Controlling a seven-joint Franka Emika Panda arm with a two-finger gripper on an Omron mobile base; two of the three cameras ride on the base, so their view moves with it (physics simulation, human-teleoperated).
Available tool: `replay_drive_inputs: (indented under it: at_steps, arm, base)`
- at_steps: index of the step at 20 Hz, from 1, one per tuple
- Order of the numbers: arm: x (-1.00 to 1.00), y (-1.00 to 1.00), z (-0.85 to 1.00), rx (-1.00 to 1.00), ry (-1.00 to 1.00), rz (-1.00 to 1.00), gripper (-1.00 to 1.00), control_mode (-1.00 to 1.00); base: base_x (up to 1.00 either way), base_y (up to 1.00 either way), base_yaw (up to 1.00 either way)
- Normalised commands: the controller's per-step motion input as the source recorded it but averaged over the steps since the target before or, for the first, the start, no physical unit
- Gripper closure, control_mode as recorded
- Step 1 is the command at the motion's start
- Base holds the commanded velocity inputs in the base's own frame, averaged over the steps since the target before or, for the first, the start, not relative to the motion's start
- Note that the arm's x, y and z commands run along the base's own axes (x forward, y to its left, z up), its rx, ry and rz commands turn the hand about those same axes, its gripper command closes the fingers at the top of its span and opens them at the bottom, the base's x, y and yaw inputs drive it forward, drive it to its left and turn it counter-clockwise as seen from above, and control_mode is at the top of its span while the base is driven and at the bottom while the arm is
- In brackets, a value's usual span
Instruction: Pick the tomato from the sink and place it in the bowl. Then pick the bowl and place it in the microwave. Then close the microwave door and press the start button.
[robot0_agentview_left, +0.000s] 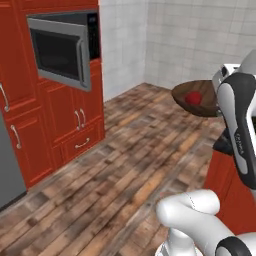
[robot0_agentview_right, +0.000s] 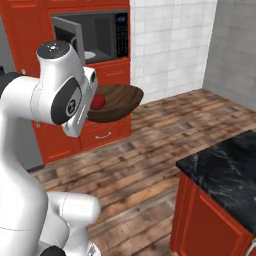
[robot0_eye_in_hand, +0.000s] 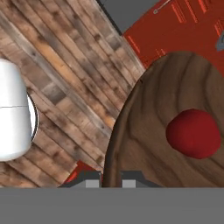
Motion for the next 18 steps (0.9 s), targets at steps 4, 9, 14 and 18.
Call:
replay_drive_inputs:
  at_steps: [4, 9, 14, 18]
  arm:
    - [0.00, 0.00, 0.00, 0.00, 0.00, 0.00, 1.00, 1.00]
    - [0.00, 0.00, 0.00, 0.00, 0.00, 0.00, 1.00, 1.00]
    - [0.00, 0.00, 0.00, 0.00, 0.00, 0.00, 1.00, 1.00]
    - [0.00, 0.00, 0.00, 0.00, 0.00, 0.00, 1.00, 1.00]
  base:
    - [0.23, 0.95, -0.50]
    - [0.34, 1.00, -0.42]
    - [0.47, 0.71, -0.39]
    - [0.56, 0.00, -0.46]
